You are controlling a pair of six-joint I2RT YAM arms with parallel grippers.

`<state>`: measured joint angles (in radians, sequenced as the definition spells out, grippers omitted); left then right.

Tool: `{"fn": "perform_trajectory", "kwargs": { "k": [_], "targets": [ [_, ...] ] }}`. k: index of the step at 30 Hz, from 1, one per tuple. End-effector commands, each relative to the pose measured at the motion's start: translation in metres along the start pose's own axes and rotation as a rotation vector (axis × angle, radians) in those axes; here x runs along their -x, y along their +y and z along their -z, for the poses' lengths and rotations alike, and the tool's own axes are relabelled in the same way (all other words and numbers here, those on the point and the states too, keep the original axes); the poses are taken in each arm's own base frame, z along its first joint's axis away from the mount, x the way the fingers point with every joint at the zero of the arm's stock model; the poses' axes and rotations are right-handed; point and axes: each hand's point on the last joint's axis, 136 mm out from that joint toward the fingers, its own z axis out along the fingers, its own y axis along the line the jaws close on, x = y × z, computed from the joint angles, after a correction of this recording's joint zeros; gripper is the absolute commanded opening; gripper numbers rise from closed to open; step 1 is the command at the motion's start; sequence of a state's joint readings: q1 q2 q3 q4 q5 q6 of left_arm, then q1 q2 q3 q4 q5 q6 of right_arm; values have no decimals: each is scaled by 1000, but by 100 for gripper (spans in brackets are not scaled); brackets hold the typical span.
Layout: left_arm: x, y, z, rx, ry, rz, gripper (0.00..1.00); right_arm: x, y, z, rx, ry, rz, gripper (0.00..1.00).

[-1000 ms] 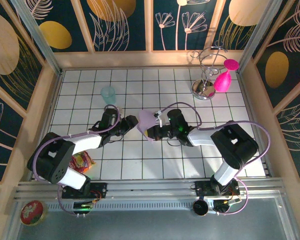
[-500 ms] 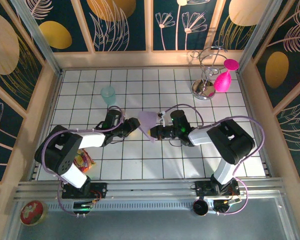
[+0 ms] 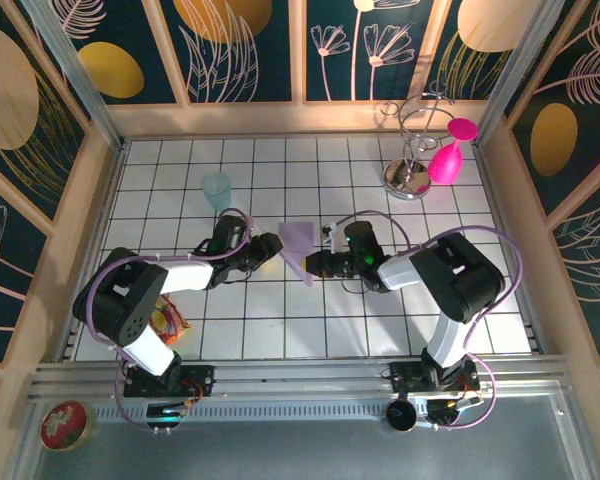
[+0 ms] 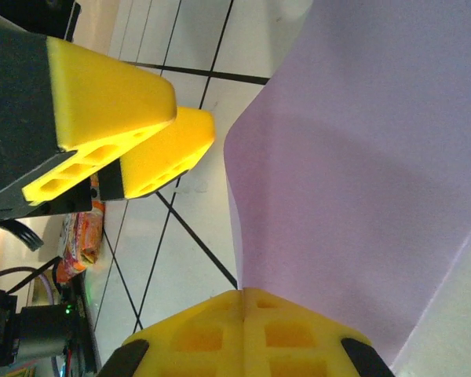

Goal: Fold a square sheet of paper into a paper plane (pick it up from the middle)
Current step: Third fold the triangle at the center of the table.

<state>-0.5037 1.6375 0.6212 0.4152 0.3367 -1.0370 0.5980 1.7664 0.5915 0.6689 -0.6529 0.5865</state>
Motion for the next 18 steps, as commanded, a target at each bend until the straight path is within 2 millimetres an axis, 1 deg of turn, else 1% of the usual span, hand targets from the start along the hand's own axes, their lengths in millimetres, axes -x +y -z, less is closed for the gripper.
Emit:
{"fn": "perform_trajectory", "kwargs": {
  "k": [1,6,10,15,18],
  "targets": [
    [-1,-6,-4,-4,23,-34,53,1,-14,2,-46,-13,-24,0],
    [-2,-11,-7,0,35,-58,51,6,-21,2,-84,-17,-27,0],
    [-4,-14,-10,2,45,-72,46,9,-25,2,-109,-21,-24,0],
    [-7,-19,-13,0,60,-86,42,14,-28,1,-130,-27,-19,0],
    [-9,-22,-17,-3,73,-98,41,15,-30,1,-144,-29,-17,0]
  ]
}}
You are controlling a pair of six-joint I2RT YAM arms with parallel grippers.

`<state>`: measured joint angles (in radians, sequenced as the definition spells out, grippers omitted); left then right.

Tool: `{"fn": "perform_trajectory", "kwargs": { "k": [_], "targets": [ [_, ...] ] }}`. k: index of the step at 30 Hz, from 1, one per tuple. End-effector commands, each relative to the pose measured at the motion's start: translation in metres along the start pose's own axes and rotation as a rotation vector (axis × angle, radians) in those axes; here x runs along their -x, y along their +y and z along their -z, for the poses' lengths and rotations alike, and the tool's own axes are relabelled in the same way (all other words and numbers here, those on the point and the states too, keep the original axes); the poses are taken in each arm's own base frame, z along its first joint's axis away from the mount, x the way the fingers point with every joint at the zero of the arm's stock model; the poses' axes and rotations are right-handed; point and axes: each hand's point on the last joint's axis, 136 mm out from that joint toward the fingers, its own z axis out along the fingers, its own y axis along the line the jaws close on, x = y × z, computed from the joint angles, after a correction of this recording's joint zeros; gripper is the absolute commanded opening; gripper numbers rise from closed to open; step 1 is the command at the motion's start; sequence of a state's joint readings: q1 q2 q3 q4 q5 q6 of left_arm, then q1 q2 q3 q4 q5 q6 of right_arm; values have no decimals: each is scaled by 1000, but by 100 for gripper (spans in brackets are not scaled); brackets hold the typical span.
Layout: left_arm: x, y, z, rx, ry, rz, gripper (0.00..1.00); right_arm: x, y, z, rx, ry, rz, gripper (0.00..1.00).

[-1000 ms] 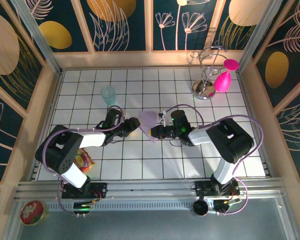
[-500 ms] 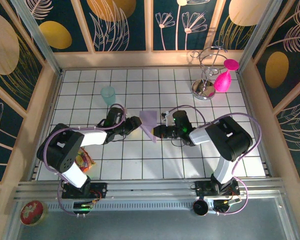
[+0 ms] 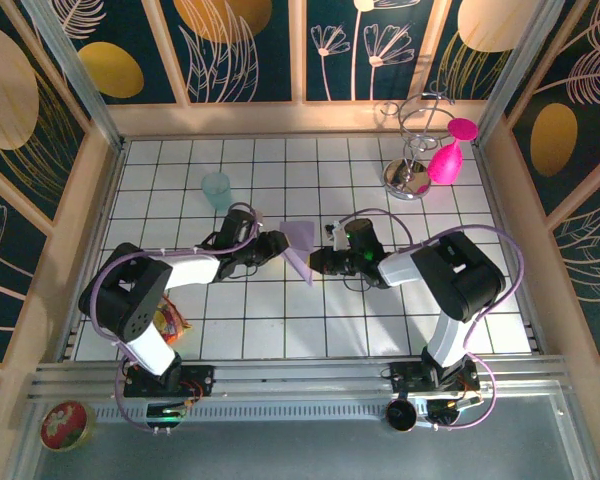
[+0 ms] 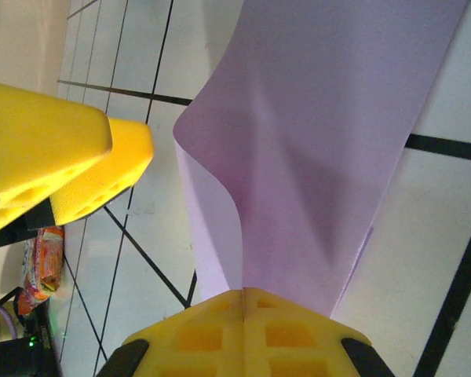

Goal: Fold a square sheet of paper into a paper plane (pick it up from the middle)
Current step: Third fold the triangle at the center of the table.

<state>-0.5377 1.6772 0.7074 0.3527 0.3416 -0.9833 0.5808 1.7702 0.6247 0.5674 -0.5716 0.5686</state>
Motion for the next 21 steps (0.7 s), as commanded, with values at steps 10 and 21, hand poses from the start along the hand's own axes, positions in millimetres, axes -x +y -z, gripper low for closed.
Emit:
{"fn": "perform_trajectory", "kwargs": {
  "k": [10,21],
  "targets": [
    [-6,-11,-18,18,69,-67,35,12,-12,-4,-61,-14,21,0],
    [-9,-16,-28,27,97,-86,29,16,-13,-8,-66,-5,25,0]
  ]
}}
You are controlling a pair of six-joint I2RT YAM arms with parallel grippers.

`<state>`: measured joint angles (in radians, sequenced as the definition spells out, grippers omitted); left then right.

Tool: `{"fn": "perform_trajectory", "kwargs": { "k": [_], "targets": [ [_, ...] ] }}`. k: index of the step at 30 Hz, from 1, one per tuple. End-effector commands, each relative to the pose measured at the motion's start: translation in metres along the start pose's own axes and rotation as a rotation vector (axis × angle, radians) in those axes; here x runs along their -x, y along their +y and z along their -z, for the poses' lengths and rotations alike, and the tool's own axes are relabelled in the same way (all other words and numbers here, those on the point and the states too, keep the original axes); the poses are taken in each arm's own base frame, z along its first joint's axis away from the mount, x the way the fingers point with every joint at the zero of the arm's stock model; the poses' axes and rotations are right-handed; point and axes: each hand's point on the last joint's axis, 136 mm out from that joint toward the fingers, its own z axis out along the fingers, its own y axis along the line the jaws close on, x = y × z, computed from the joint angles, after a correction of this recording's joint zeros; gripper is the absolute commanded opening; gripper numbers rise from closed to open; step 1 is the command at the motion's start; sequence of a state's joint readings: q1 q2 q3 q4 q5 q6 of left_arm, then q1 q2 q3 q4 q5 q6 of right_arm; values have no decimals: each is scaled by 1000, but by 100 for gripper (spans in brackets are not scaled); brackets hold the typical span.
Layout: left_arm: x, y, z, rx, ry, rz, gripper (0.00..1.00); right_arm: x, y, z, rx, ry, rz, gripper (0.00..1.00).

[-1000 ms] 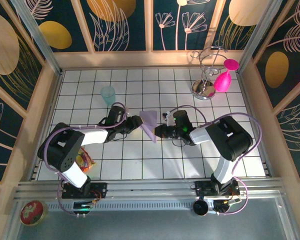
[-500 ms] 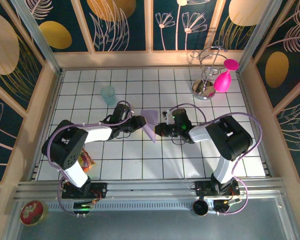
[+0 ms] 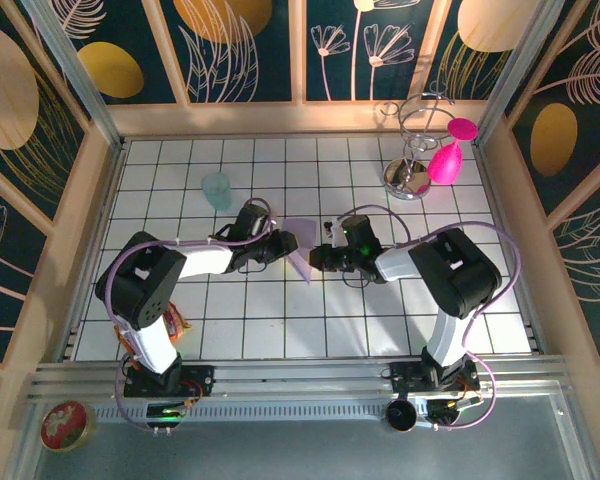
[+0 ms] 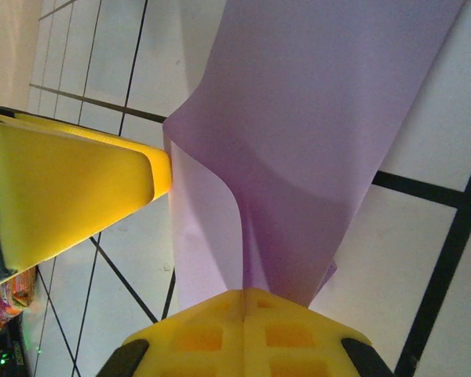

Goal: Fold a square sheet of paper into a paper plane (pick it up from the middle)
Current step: Third fold the triangle at the center of the table.

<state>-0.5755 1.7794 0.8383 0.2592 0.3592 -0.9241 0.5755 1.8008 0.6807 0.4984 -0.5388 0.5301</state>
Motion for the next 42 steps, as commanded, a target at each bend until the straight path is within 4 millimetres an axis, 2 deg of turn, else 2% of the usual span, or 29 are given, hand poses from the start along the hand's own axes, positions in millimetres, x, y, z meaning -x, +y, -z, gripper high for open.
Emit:
{"fn": "perform_trajectory", "kwargs": {
  "k": [1,9,18,42],
  "targets": [
    [-1,-7,-3,-4,20,-28,29,8,-4,-3,-16,-10,13,0],
    [-3,-7,-7,3,31,-36,28,8,-6,-5,-24,0,10,0],
    [-5,7,-12,58,43,-29,26,7,-9,-6,-33,7,3,0],
    [-8,23,-13,122,39,-8,24,1,-17,-9,-52,27,-16,0]
  ]
}}
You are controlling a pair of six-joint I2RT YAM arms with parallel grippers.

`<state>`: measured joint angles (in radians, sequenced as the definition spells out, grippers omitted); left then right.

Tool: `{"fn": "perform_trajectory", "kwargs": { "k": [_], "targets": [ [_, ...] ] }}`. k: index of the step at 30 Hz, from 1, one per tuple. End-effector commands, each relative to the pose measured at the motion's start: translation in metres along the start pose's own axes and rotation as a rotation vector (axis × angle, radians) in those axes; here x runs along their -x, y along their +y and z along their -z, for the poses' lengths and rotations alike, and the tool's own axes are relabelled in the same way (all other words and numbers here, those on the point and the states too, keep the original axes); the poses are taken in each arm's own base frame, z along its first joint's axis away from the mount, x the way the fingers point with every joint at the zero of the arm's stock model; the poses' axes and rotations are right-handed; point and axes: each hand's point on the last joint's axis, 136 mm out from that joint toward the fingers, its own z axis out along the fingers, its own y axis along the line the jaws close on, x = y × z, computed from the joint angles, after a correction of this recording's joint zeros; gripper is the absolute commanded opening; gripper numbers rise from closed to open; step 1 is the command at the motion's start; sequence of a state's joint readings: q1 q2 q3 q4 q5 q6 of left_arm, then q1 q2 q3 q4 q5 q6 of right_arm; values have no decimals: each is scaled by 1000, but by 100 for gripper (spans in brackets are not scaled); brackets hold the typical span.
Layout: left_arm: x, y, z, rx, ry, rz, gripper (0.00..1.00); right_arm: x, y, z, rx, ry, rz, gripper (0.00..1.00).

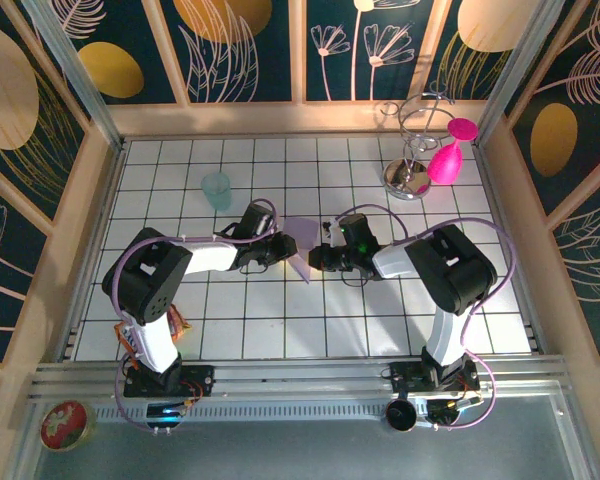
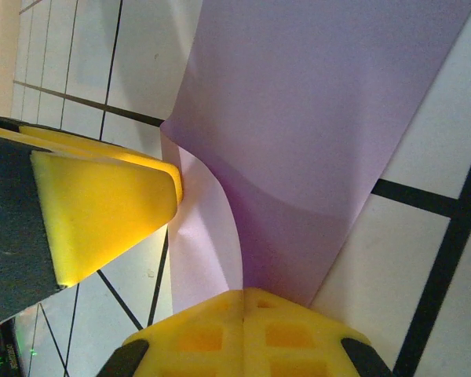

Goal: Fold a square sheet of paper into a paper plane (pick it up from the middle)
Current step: Third fold the triangle at the center of the table.

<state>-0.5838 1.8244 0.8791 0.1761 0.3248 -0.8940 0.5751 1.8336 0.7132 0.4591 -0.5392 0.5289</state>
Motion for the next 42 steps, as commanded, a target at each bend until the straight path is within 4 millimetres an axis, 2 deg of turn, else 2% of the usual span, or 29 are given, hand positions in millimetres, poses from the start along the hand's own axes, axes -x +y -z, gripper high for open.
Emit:
{"fn": "perform_trajectory", "kwargs": {
  "k": [1,23,25,31,33,37,42],
  "targets": [
    [-4,8,-4,41,11,2,24,2,-11,-3,-33,1,2,0],
    [-12,29,-4,104,17,36,21,6,-9,-2,-39,0,-7,0],
    [-14,32,-4,114,18,38,20,12,-4,2,-33,-11,-15,1],
    [-15,39,-5,135,16,46,19,37,13,23,-68,-67,-40,22],
    [-15,39,-5,137,14,46,19,42,13,30,-103,-89,-48,24],
    [-16,41,-6,144,15,50,18,42,15,40,-143,-101,-45,25],
    [-17,42,-7,146,18,52,18,29,38,33,-89,-39,-19,17]
  ]
}}
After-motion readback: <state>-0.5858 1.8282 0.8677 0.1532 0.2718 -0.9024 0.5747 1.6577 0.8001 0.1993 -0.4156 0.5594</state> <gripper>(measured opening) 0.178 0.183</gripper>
